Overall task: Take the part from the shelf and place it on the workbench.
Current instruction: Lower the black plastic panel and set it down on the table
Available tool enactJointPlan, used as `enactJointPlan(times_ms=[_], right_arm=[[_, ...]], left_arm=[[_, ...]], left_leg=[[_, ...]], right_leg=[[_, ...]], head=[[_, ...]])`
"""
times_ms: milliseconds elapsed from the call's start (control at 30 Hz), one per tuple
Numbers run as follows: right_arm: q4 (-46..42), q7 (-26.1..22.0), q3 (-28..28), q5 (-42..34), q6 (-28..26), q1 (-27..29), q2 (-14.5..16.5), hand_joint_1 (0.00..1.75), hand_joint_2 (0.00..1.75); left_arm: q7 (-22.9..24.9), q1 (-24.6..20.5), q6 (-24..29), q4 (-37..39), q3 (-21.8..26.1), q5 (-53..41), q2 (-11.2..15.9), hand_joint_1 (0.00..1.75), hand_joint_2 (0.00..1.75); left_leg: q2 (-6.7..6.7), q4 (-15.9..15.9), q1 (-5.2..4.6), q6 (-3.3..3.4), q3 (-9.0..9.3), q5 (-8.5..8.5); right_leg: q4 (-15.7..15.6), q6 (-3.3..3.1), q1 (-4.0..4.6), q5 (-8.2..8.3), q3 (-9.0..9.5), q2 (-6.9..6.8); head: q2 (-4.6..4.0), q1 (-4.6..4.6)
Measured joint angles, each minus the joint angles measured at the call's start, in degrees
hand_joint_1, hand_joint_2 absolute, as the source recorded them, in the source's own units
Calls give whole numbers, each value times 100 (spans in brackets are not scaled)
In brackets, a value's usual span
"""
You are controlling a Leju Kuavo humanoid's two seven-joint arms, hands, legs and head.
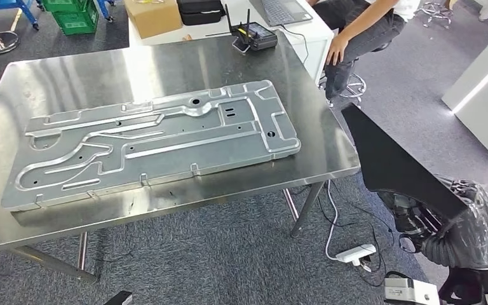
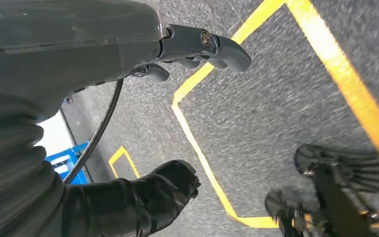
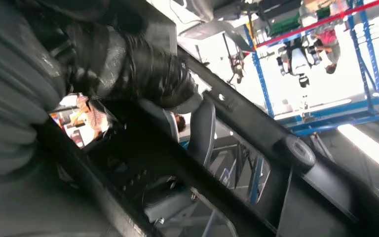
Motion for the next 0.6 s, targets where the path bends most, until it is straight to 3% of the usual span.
enactJointPlan(times_ms=[67,100,133,233,267,333,400,433,500,567,600], right_arm=[[19,4,20,1,2,5,-4,175,175],[27,6,27,1,3,5,-5,175,175],[32,6,29,1,4,4,-5,175,175],[48,6,36,3,7,2,-12,175,175],[54,6,42,7,9,-3,-16,175,175],[62,9,52,12,14,-31,-25,175,175],[61,13,56,13,14,-52,-27,175,175],[61,17,57,15,18,-61,-27,175,175],[67,37,62,33,58,-95,-27,175,175],[92,101,83,76,165,-165,-35,175,175],[113,160,110,100,261,-235,-54,175,175]], left_arm=[[0,-4,0,0,10,-1,0,0,175],[0,1,0,0,15,-3,-1,0,175],[0,8,-1,0,20,-5,-2,0,175],[0,17,-6,4,33,-8,-9,0,175],[0,14,-6,5,36,-7,-10,0,175],[0,18,-6,5,44,-6,-13,0,175],[-1,25,-8,4,50,-8,-3,0,175],[-2,16,-8,4,52,-9,1,0,175],[-4,-11,10,4,55,-7,4,0,175],[-4,-17,43,4,70,2,4,0,175],[-4,-11,53,4,83,5,4,0,175]], left_leg=[[-122,1,0,3,130,-112],[-185,2,0,-3,214,-174],[-249,4,2,-13,310,-241],[-429,12,12,-82,514,-436],[-481,-1,17,-119,536,-479],[-543,-14,16,-188,578,-503],[-409,117,9,-234,571,-515],[-282,337,6,-256,464,-557],[-42,1046,7,-302,32,-766],[27,1560,11,-341,-397,-1024],[40,1567,11,-346,-502,-1021]], right_leg=[[384,32,-26,-299,-441,27],[335,37,-33,-329,-550,30],[118,36,-37,-200,-580,44],[-822,-8,-18,784,-500,259],[-976,-43,0,994,-475,308],[-1057,-129,25,1022,-416,268],[-1135,-211,15,992,-279,184],[-1162,-252,11,965,-201,137],[-1189,-310,18,890,-62,37],[-1190,-324,27,794,51,-55],[-1189,-324,30,740,114,-100]], head=[[0,1],[0,1],[0,2],[-1,13],[-1,19],[-1,21],[-1,2],[0,-10],[0,-29],[0,-36],[0,-36]])
